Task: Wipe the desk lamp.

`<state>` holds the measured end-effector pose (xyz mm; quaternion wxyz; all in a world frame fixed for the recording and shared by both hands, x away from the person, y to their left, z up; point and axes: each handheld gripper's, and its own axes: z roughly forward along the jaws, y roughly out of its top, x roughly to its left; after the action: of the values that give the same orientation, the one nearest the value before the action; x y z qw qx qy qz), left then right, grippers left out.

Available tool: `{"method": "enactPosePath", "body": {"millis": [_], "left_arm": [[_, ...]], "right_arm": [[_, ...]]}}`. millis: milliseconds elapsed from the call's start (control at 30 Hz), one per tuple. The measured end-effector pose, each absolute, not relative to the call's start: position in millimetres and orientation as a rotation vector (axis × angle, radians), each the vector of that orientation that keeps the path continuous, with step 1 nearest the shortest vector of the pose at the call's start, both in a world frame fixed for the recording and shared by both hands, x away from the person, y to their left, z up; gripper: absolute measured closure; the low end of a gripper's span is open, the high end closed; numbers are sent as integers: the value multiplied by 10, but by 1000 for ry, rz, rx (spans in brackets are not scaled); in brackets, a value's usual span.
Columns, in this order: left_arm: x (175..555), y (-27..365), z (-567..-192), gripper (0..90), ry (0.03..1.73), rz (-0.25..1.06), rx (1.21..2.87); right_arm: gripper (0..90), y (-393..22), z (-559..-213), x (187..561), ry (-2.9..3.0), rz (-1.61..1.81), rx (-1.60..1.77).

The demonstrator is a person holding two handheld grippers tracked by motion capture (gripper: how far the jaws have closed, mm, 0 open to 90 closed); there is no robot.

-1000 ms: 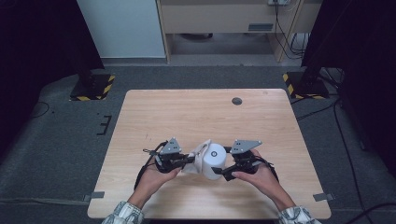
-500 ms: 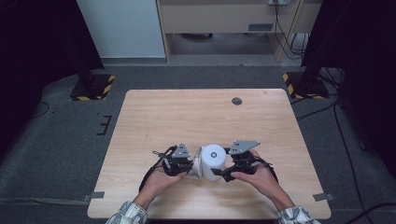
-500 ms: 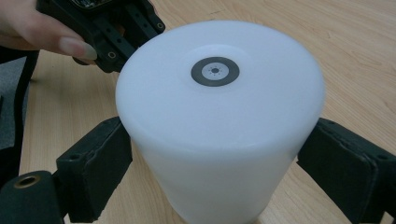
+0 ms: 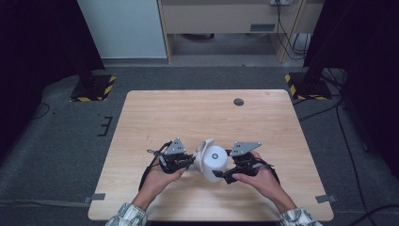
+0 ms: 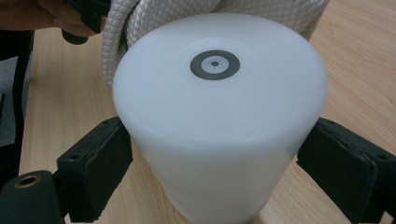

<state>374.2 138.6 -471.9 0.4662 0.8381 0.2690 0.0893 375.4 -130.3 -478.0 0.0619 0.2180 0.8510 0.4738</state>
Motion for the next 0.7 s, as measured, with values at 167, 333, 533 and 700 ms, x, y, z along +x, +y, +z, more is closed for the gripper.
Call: {"method": "enactPosePath", "body": {"millis": [167,333,533,700], "left_arm": [[3788,1335,-4806,852,671,222,2104],[3829,1299,-4876,852,683,224,2132],[3872,1308,-4760,852,675,242,2066],[3957,1285,-4683,852,658,243,2054]], "right_arm": [[107,-1304,-4778,3752,2573,1430,661],[107,-1304,-4778,3752,2573,1431,662],[107,-1304,-4788,3751,2573,1435,666],[111,-1302,-4808,3753,2581,1424,664]]}}
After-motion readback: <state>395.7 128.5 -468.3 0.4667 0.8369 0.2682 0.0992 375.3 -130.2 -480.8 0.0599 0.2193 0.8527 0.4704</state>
